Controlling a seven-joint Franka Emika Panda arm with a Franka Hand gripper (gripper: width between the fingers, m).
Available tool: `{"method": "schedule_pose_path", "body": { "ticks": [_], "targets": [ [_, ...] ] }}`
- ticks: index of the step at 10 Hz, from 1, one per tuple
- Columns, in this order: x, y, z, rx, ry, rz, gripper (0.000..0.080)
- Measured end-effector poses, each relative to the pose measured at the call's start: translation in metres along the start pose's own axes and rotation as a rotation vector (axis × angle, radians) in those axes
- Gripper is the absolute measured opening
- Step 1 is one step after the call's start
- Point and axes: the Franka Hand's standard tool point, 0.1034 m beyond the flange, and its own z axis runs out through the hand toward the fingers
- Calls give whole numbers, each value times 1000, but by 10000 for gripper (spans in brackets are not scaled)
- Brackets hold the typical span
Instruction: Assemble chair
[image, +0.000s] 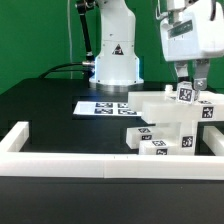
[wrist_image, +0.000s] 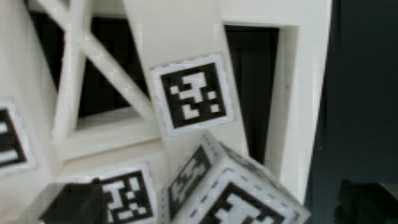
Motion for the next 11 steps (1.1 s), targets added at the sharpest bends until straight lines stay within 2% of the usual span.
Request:
{"method": "schedule_pose_path", "body": {
  "ticks": [1, 2, 3, 6, 10, 11],
  "targets": [
    [0, 0, 0, -2, 0, -76, 649],
    [1, 1, 1, -28, 3, -172, 649],
    [3, 1, 1, -42, 13, -324, 649],
    [7, 2, 4, -61, 21, -650, 649],
    [8, 2, 4, -62, 23, -729, 637],
    [8, 2, 4, -62, 23, -729, 468]
  ]
}}
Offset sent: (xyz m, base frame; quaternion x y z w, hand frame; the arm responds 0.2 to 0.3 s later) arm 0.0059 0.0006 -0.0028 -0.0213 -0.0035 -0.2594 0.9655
